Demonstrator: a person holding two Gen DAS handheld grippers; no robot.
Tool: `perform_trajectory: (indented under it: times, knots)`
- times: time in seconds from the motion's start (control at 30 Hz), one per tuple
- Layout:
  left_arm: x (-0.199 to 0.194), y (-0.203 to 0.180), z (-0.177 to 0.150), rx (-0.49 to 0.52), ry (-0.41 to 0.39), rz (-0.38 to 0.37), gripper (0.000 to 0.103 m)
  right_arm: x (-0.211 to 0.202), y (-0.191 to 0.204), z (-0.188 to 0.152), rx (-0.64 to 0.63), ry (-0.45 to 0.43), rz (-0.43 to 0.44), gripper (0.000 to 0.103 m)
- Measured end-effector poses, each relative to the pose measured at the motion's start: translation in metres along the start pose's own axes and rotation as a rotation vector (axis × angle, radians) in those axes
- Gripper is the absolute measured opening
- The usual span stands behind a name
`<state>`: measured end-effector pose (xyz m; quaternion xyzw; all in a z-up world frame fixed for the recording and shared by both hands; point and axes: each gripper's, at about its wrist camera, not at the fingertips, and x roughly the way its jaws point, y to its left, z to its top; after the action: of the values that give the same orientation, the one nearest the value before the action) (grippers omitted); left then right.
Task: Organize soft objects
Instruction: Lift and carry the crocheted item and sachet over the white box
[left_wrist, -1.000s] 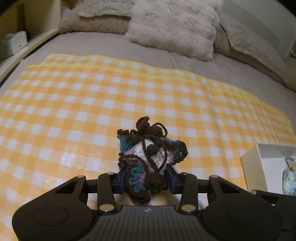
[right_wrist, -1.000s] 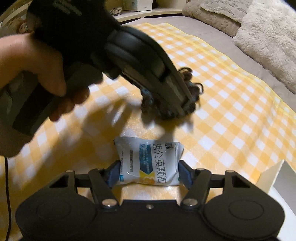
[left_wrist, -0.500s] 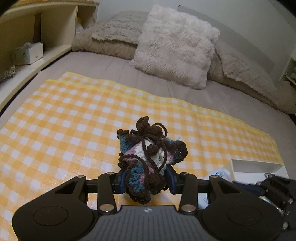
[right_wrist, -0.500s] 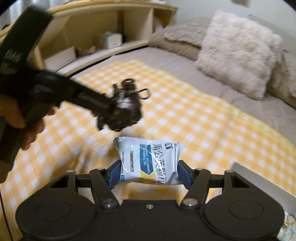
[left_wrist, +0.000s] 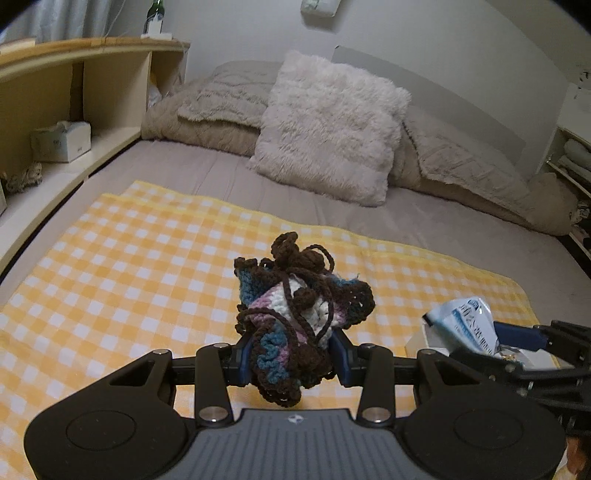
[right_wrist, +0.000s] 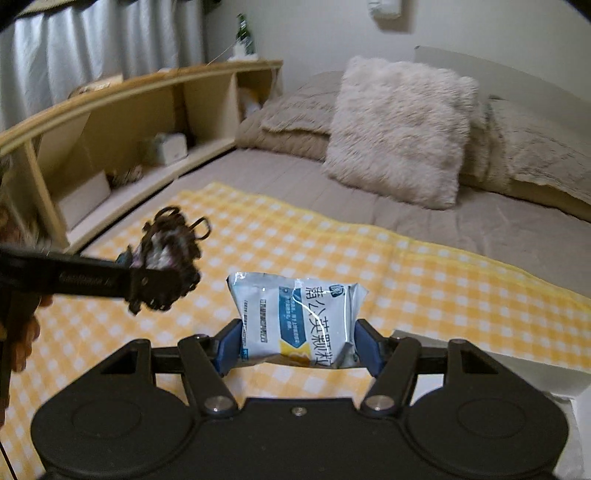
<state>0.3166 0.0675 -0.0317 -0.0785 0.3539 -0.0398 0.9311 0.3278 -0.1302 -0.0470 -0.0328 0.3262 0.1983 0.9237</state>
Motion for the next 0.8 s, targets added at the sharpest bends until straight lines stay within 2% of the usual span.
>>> perform_trajectory:
  times: [0.4, 0.8]
  knots:
    - [-0.012, -0.033, 0.003, 0.072, -0.048, -0.006, 0.043, -0.035, -0.031, 0.002, 0.103, -0.062, -0.067, 0.066]
    - [0.009, -0.091, 0.001, 0.12, -0.035, -0.116, 0.043, -0.057, -0.086, -0.012, 0.193, -0.054, -0.176, 0.066]
